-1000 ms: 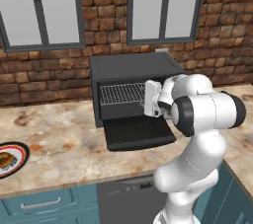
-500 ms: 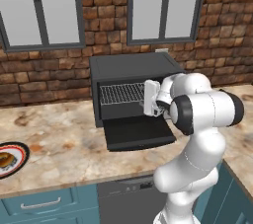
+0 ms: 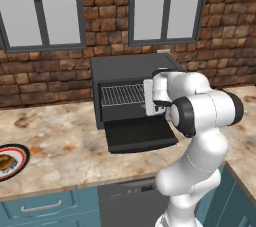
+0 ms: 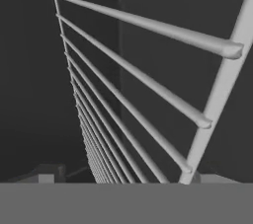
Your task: Pick up the bagel from the plate, place it on the toaster oven rack, close the door, and set the timer.
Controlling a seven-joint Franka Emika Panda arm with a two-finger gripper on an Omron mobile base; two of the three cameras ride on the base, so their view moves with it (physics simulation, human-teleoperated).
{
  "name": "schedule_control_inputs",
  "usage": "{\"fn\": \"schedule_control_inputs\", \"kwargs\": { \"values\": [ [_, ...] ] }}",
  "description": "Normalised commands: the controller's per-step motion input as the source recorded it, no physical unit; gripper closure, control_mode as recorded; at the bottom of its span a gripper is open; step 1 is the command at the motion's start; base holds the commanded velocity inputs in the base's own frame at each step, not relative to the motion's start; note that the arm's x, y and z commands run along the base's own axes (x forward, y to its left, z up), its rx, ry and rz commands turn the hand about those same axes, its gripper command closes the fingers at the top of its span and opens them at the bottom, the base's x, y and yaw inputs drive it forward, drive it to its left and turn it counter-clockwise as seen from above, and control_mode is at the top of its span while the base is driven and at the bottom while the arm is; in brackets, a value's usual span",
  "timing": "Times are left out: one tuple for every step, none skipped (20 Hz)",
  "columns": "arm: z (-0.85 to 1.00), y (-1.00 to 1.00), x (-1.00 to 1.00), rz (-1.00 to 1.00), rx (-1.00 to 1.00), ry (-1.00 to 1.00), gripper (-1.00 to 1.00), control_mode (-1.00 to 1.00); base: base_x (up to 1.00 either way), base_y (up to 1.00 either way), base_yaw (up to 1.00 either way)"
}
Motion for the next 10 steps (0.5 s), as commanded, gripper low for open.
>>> {"fn": "schedule_control_inputs", "kwargs": {
  "values": [
    [-0.46,0.21,0.0,0.0,-0.02,0.03,-1.0,-1.0,0.0,0.0,0.0],
    [-0.53,0.14,0.0,0.0,-0.01,0.04,-1.0,-1.0,0.0,0.0,0.0],
    [-0.6,0.07,0.0,0.0,0.0,0.06,-1.0,-1.0,0.0,0.0,0.0],
    [-0.65,0.09,0.0,0.0,0.0,0.07,-1.0,-1.0,0.0,0.0,0.0],
    [-0.69,0.11,0.0,0.0,0.0,0.09,1.0,-1.0,0.0,0.0,0.0],
    [-0.64,0.03,0.0,0.01,0.0,0.07,1.0,-1.0,0.0,0.0,0.0],
    [-0.57,0.0,0.0,0.02,0.0,0.01,1.0,-1.0,0.0,0.0,0.0],
    [-0.55,0.0,0.0,0.03,0.0,0.0,1.0,-1.0,0.0,0.0,0.0],
    [-0.56,0.0,0.0,0.03,0.0,0.0,1.0,-1.0,0.0,0.0,0.0],
    [-0.56,0.0,0.0,0.04,0.0,0.0,1.0,-1.0,0.0,0.0,0.0]
  ]
}}
